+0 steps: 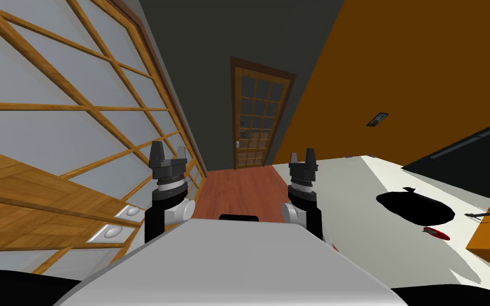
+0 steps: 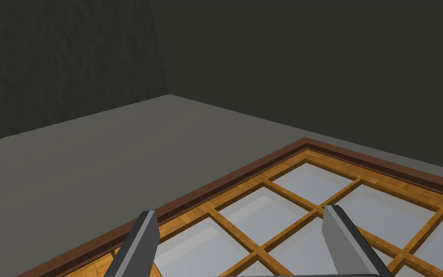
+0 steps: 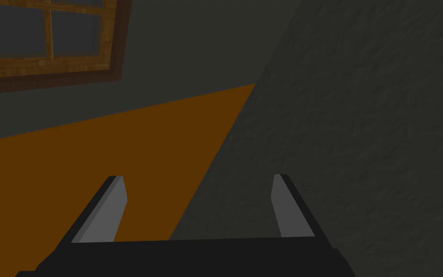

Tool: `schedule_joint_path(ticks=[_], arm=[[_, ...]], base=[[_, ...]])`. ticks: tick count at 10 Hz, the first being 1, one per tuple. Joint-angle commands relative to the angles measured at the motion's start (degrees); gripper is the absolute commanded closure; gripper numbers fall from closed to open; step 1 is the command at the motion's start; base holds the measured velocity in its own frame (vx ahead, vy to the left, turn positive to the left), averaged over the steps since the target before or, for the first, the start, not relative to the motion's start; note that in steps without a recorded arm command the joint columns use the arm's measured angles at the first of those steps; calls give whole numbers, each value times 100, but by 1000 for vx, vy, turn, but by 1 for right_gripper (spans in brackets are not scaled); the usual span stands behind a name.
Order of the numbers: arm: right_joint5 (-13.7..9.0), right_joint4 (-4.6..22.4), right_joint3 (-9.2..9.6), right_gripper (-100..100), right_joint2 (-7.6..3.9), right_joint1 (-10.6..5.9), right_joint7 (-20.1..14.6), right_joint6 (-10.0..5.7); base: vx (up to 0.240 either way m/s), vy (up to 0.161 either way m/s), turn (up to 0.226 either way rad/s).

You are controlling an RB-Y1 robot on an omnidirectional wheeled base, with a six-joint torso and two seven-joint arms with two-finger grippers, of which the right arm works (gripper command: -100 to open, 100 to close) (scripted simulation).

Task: Pull the door open

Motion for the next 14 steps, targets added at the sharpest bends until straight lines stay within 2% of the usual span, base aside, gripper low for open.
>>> schedule_joint_path(ticks=[1, 4, 6, 7, 14], arm=[[-52, 176, -37, -100, -49, -55, -138, -42], [-188, 633, -132, -100, -152, -197, -495, -152], [-249, 837, -175, -100, -191, -260, -654, -201], [-309, 1042, -218, -100, -230, -324, -814, -250], [-588, 1981, -414, -100, -364, -615, -1548, -476]], base=[[43, 4, 118], [118, 17, 135], [89, 6, 110], [102, 4, 134], [88, 3, 123]])
